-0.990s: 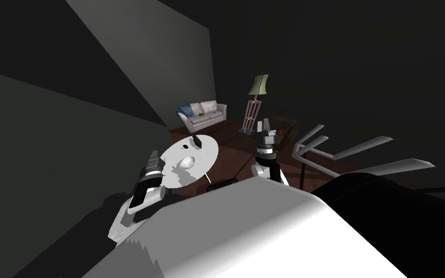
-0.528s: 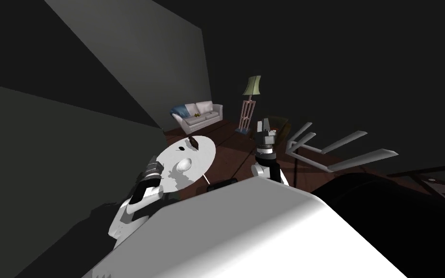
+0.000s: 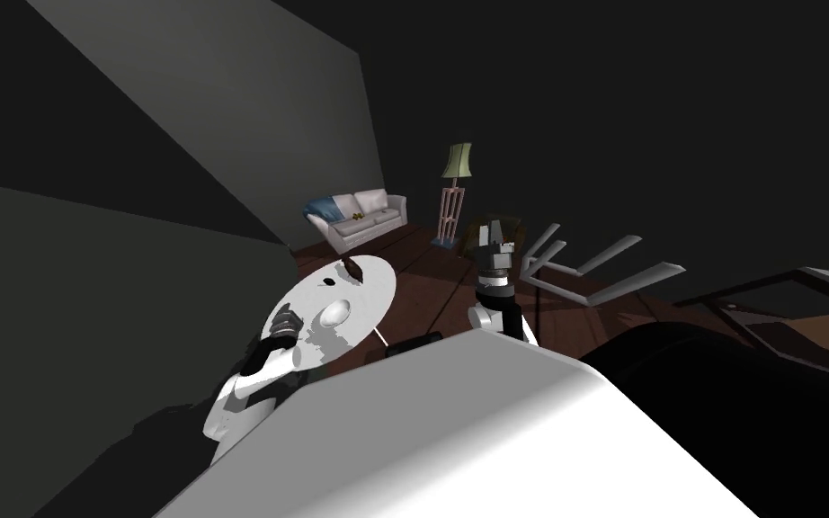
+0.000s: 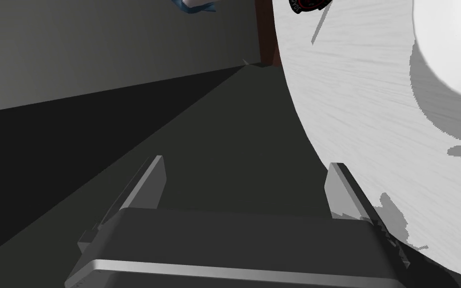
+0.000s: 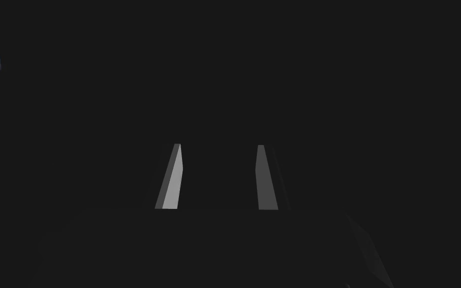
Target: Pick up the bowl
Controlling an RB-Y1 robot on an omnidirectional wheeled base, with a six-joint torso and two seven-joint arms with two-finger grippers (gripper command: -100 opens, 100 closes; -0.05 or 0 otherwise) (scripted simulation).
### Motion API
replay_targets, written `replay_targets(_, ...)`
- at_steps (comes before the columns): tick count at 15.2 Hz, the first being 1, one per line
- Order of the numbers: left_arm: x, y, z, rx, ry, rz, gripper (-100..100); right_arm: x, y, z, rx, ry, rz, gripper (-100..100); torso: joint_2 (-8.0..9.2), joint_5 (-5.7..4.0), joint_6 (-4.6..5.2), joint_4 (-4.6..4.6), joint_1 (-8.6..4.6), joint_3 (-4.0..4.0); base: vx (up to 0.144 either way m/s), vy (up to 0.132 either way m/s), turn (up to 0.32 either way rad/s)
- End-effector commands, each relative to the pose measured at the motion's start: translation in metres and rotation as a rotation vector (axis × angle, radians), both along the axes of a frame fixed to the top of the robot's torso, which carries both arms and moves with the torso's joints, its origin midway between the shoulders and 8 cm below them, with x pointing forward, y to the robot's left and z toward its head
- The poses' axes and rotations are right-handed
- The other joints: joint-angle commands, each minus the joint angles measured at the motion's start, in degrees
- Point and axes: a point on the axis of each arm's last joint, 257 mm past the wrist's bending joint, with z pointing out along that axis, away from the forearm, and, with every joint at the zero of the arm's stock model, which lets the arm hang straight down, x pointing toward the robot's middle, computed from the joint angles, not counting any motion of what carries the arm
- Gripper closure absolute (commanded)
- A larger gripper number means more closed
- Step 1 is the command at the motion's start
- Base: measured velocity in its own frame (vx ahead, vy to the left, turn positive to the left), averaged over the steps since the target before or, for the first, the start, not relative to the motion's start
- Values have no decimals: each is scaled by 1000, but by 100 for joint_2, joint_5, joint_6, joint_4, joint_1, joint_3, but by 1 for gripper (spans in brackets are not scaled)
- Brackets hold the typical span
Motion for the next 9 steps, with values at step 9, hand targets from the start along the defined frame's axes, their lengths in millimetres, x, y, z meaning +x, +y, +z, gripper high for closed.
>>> replay_targets(9, -32, 31, -74, -163, 173, 144, -100, 0, 0, 0, 0, 0, 0, 0, -2, 0, -1, 0, 0, -1, -4, -5, -107)
